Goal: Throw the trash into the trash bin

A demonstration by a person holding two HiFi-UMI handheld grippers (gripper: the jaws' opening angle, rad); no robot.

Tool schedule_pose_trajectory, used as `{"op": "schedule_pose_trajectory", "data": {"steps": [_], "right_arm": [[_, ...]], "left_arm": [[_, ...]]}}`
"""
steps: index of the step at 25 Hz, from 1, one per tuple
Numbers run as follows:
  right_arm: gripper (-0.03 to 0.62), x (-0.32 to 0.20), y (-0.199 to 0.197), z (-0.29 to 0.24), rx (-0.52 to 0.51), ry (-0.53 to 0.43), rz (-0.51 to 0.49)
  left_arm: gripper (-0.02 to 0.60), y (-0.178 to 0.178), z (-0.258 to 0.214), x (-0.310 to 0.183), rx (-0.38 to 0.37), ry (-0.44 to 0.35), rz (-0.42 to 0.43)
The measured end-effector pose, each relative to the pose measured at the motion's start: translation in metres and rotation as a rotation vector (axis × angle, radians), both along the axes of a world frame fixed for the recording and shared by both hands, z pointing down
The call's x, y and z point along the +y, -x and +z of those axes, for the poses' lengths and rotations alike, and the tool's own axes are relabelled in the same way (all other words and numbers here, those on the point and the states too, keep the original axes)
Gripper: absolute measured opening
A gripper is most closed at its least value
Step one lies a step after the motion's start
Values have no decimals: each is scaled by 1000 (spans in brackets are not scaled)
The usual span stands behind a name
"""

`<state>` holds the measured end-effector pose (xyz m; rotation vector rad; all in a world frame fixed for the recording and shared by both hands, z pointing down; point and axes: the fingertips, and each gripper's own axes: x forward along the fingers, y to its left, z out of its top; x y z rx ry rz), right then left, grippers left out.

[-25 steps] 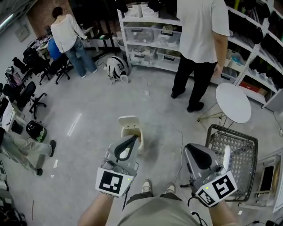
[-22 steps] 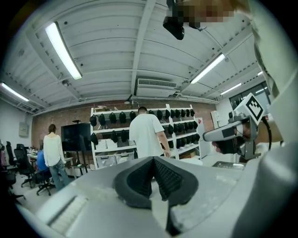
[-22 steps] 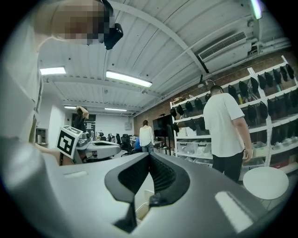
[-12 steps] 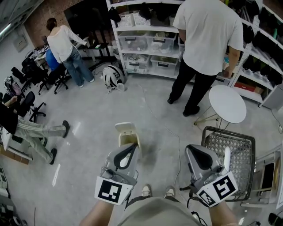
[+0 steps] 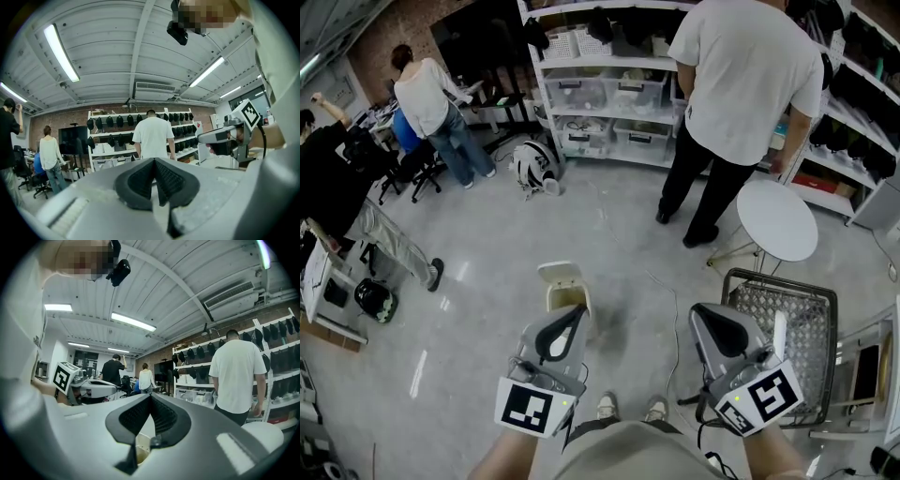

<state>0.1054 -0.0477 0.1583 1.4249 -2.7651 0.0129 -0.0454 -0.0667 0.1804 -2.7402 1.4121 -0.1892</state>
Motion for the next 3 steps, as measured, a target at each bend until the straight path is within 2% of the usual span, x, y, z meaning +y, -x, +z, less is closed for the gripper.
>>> {"op": "schedule_pose_trajectory", "data": {"steps": [3], "right_arm": [[3, -1, -3, 1, -2, 3, -3]], "left_arm": [[3, -4, -2, -1, 7, -6, -2]]}}
